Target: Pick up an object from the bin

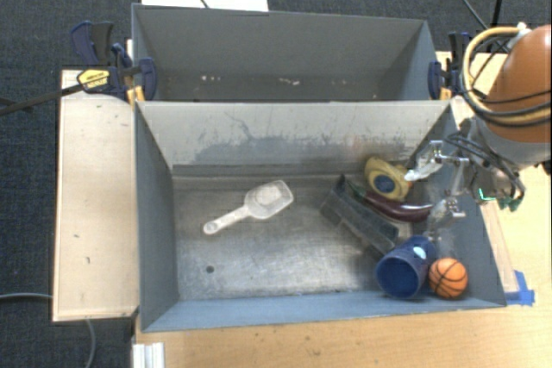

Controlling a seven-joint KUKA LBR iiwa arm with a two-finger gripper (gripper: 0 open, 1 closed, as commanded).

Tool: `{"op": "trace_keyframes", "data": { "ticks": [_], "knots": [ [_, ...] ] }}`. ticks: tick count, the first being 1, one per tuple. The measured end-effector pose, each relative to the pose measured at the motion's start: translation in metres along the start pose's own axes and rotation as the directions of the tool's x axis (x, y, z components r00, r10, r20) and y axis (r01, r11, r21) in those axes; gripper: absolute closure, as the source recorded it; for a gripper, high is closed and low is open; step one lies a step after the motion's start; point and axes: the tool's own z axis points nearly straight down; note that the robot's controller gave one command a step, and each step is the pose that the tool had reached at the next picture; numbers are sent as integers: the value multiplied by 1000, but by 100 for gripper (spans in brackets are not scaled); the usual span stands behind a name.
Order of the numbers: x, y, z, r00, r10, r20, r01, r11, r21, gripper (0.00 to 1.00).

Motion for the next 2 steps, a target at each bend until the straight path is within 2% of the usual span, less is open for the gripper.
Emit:
{"op": "trace_keyframes", "data": {
  "ticks": [1, 2],
  "knots": [
    [0, 0, -2, 1000, -1, 3, 1, 1000, 1, 0],
    [21, -11, 70, 990, -143, 7, 143, 990, 2, 100]
  ]
}}
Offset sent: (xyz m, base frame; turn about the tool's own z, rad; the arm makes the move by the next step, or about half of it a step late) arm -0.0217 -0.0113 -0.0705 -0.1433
